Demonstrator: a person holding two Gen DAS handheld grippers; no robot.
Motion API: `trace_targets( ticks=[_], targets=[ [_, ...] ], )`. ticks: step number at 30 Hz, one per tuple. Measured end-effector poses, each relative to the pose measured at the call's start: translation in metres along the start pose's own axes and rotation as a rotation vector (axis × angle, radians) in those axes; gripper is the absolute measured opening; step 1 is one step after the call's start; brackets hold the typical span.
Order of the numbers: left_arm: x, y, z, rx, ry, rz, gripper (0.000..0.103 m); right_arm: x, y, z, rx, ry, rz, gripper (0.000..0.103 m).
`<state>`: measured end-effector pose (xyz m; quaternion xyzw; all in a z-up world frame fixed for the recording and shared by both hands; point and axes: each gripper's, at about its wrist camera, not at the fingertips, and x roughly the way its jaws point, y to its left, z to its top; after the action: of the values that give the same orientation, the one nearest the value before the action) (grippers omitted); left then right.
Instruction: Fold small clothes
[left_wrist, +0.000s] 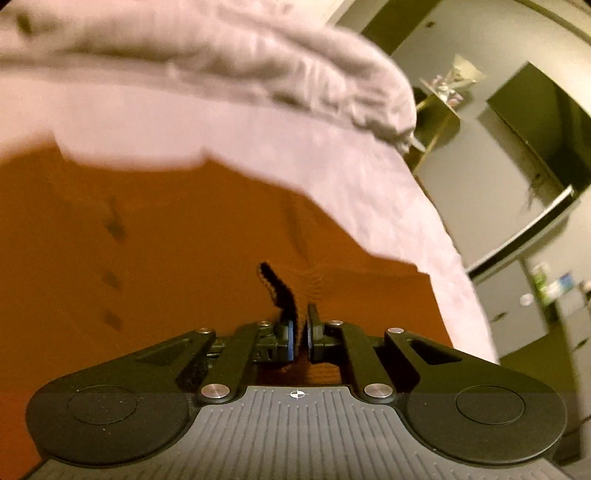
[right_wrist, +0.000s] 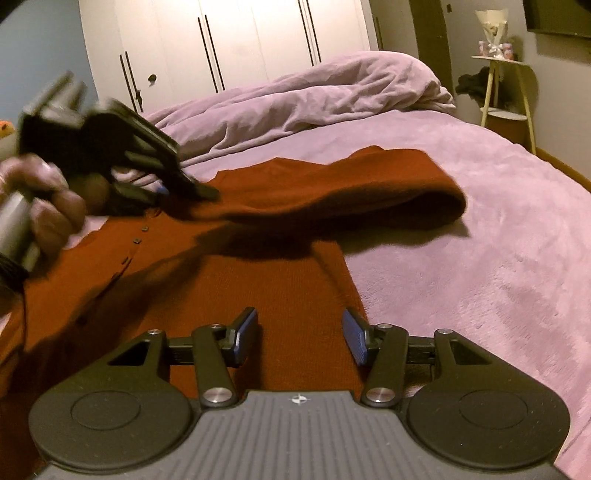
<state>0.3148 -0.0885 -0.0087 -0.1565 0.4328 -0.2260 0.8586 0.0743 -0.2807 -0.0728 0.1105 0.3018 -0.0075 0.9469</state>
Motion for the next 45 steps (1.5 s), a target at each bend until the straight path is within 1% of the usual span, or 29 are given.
trace_targets(
  ticks=[2,4,5,6,8,9,10,12,14,15,18,19,20,21,22,23,24,26,27,28,30,32,34,36,38,40,41,42,45],
  targets=[
    [-0.029,0.013,0.004,0.050,-0.056,0.075,0.008,0.001,0.003,0.001,-0.014,0.006,-0.014,0.051],
    [-0.051,0.034,0.005,0.063,-0.095,0.148,0.008,0.002,0.006,0.002,-0.021,0.010,-0.029,0.051],
    [-0.060,0.047,0.004,0.067,-0.114,0.206,0.008,0.003,0.006,0.003,-0.019,0.012,-0.033,0.051],
    [-0.068,0.060,0.002,0.073,-0.130,0.282,0.008,0.003,0.007,0.004,-0.014,0.014,-0.036,0.051],
    [-0.075,0.086,-0.004,0.093,-0.136,0.439,0.008,0.005,0.007,0.007,-0.007,0.022,-0.040,0.051],
    [-0.075,0.099,-0.008,0.088,-0.121,0.496,0.009,0.006,0.008,0.010,-0.008,0.026,-0.044,0.051],
    [-0.074,0.112,-0.013,0.067,-0.091,0.511,0.009,0.007,0.009,0.013,-0.014,0.028,-0.046,0.052],
    [-0.072,0.131,-0.023,0.010,-0.050,0.456,0.013,0.010,0.012,0.021,-0.029,0.027,-0.052,0.055],
    [-0.070,0.142,-0.030,-0.027,-0.036,0.415,0.022,0.016,0.017,0.029,-0.059,0.021,-0.077,0.055],
    [-0.070,0.145,-0.032,-0.034,-0.044,0.403,0.029,0.020,0.020,0.035,-0.086,0.019,-0.096,0.055],
    [-0.069,0.154,-0.035,-0.088,-0.065,0.349,0.029,0.035,0.032,0.048,-0.185,0.009,-0.150,0.055],
    [-0.070,0.156,-0.035,-0.101,-0.069,0.346,0.021,0.041,0.036,0.051,-0.220,0.008,-0.171,0.055],
    [-0.070,0.158,-0.033,-0.102,-0.072,0.352,0.014,0.047,0.040,0.054,-0.253,0.009,-0.192,0.055],
    [-0.070,0.158,-0.032,-0.098,-0.074,0.355,0.011,0.054,0.043,0.057,-0.290,0.013,-0.214,0.054],
    [-0.070,0.158,-0.030,-0.095,-0.083,0.361,0.010,0.061,0.047,0.058,-0.323,0.016,-0.230,0.051],
    [-0.072,0.156,-0.029,-0.086,-0.098,0.371,0.010,0.067,0.050,0.060,-0.353,0.016,-0.244,0.045],
    [-0.074,0.155,-0.029,-0.074,-0.111,0.379,0.009,0.072,0.053,0.061,-0.377,0.016,-0.258,0.033],
    [-0.077,0.150,-0.026,-0.039,-0.140,0.392,0.009,0.081,0.057,0.063,-0.411,0.015,-0.262,0.028],
    [-0.078,0.147,-0.025,-0.020,-0.152,0.401,0.009,0.086,0.059,0.063,-0.432,0.017,-0.259,0.021],
    [-0.080,0.145,-0.024,-0.001,-0.165,0.409,0.008,0.091,0.063,0.062,-0.457,0.023,-0.259,0.017],
    [-0.086,0.142,-0.021,0.024,-0.199,0.425,0.008,0.095,0.072,0.061,-0.506,-0.002,-0.283,0.015],
    [-0.092,0.143,-0.018,0.022,-0.224,0.421,0.008,0.089,0.079,0.061,-0.534,-0.058,-0.306,0.014],
    [-0.094,0.147,-0.016,0.023,-0.239,0.451,0.009,0.087,0.085,0.058,-0.565,-0.089,-0.321,0.014],
    [-0.087,0.155,-0.018,0.017,-0.186,0.477,0.009,0.093,0.086,0.052,-0.605,-0.061,-0.334,0.014],
    [-0.077,0.161,-0.025,0.021,-0.117,0.505,0.010,0.102,0.081,0.045,-0.622,0.001,-0.335,0.016],
    [-0.077,0.163,-0.033,0.042,-0.102,0.540,0.023,0.097,0.077,0.044,-0.630,0.003,-0.326,0.016],
    [-0.081,0.163,-0.036,0.051,-0.112,0.547,0.026,0.092,0.075,0.045,-0.624,0.000,-0.314,0.016],
    [-0.085,0.164,-0.037,0.053,-0.123,0.557,0.032,0.086,0.072,0.046,-0.612,0.002,-0.302,0.018],
    [-0.104,0.166,-0.038,0.039,-0.164,0.584,0.035,0.068,0.065,0.051,-0.586,-0.011,-0.286,0.018]
  ],
)
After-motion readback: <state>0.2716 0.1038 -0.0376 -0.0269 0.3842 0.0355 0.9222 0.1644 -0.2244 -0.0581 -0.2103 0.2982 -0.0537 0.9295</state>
